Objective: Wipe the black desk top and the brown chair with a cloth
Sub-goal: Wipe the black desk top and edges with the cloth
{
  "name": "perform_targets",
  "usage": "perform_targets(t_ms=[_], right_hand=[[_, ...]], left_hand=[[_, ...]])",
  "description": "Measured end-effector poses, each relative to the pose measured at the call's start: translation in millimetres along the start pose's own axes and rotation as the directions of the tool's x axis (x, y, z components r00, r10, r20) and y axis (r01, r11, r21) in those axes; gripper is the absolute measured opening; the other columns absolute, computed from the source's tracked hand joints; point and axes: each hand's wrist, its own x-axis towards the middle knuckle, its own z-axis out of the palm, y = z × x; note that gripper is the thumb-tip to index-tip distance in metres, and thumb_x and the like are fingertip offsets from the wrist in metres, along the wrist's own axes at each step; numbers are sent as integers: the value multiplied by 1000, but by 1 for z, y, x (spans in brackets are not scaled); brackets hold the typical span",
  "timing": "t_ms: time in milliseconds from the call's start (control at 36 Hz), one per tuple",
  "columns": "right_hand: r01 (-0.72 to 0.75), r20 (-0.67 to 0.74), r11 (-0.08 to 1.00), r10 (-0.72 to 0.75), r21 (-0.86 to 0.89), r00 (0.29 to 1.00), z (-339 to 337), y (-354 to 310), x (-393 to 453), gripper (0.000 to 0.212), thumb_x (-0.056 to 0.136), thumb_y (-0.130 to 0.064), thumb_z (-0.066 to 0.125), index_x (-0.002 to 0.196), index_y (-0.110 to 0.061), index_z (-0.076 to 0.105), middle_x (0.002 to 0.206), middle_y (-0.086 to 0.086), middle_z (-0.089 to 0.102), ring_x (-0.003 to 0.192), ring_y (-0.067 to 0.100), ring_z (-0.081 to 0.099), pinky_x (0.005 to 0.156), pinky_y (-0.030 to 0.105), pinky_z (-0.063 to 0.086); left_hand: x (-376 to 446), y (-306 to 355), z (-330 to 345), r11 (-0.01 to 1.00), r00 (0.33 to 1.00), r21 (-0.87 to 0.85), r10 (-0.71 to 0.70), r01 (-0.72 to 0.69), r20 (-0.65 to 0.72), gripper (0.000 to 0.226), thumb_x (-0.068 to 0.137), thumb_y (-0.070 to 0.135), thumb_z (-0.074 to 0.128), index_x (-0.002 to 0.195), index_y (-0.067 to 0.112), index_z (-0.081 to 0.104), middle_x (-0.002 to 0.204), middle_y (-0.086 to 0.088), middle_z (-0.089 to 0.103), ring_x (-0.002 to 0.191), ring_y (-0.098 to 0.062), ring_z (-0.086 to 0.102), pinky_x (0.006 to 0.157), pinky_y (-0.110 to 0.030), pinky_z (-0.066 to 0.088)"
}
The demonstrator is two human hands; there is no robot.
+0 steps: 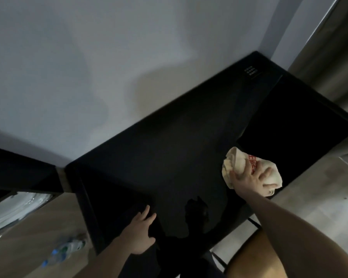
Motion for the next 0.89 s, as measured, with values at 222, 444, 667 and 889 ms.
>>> perform_targets(t_ms=[222, 444, 667, 889], right_hand=[[78, 2, 997, -78, 4, 997, 89, -17, -129, 71, 94, -70, 32, 154, -36, 14, 166, 7, -12, 150, 36, -25, 109, 78, -7], [137, 127, 990, -135, -10, 983, 194, -69, -300, 78, 93, -71, 28, 158, -38, 1, 167, 8, -16, 147, 40, -32, 104, 78, -18], [269, 314, 956, -291, 113, 904, 231, -104, -393, 103, 73, -86, 33, 158, -40, -4, 165, 4, -27, 142, 33, -43, 91, 72, -38], [359, 185, 875, -431, 324, 883, 182, -40, -378, 75, 93, -37, 51, 158, -35, 14, 168, -2, -5, 154, 27, -3, 125, 43, 16]], left_hand=[[-40, -66, 48, 993, 996, 93, 76, -71, -52, 83, 97, 29, 53, 164, 23, 5, 169, 7, -18, 157, -27, -11, 126, -38, 11], [-86, -159, 90, 993, 945, 43, 120, -112, -304, 76, 95, 23, 53, 163, 22, 18, 171, 4, 1, 156, -20, 3, 126, -30, 12], [-119, -211, 116, 994, 904, 52, 107, -93, -414, 83, 87, 18, 57, 161, 23, 21, 169, 6, 7, 154, -18, 11, 123, -23, 16], [-112, -139, 132, 984, 854, 75, 180, -164, -489, 88, 94, 34, 62, 163, 27, 8, 169, 1, -12, 156, -24, 0, 125, -34, 19]])
